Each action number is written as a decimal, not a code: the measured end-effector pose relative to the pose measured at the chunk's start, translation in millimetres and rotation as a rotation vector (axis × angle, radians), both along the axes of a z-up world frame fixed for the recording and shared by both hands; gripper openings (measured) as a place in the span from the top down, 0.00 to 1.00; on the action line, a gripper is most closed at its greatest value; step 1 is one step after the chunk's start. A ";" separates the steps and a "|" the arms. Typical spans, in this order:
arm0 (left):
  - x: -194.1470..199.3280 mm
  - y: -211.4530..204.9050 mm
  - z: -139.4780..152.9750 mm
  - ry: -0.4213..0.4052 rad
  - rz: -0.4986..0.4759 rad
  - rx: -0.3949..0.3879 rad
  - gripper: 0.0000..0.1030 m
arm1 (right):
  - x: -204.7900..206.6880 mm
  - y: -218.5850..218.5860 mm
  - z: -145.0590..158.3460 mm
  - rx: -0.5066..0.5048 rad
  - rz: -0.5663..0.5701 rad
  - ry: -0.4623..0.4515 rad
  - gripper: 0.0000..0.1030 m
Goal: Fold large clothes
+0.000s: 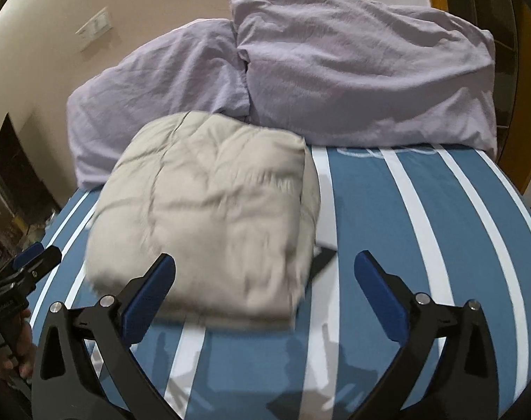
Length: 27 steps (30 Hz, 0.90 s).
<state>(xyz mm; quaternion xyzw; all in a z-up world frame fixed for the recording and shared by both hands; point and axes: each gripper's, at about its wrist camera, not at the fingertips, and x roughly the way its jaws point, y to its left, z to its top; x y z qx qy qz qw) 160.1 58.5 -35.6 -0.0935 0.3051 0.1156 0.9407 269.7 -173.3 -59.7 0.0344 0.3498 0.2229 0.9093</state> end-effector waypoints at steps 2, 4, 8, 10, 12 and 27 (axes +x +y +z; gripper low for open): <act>-20.5 -4.7 0.3 -0.003 0.002 -0.009 0.02 | -21.5 -7.1 2.7 -0.009 0.001 0.011 0.01; -40.8 -9.3 -0.4 0.006 0.008 -0.031 0.02 | -39.4 -13.4 3.5 0.010 0.017 0.025 0.01; -67.3 -18.9 -4.2 0.025 0.009 -0.059 0.02 | -69.5 -15.9 2.8 0.025 0.072 0.057 0.01; -76.7 -23.3 -7.4 0.035 0.007 -0.065 0.02 | -82.1 -13.2 0.2 0.014 0.103 0.076 0.01; -84.0 -25.5 -11.5 0.046 0.001 -0.092 0.02 | -91.0 -10.8 -2.3 0.003 0.114 0.088 0.01; -100.2 -46.6 -6.5 0.055 -0.061 -0.111 0.02 | -119.4 -11.1 6.6 -0.003 0.108 0.091 0.01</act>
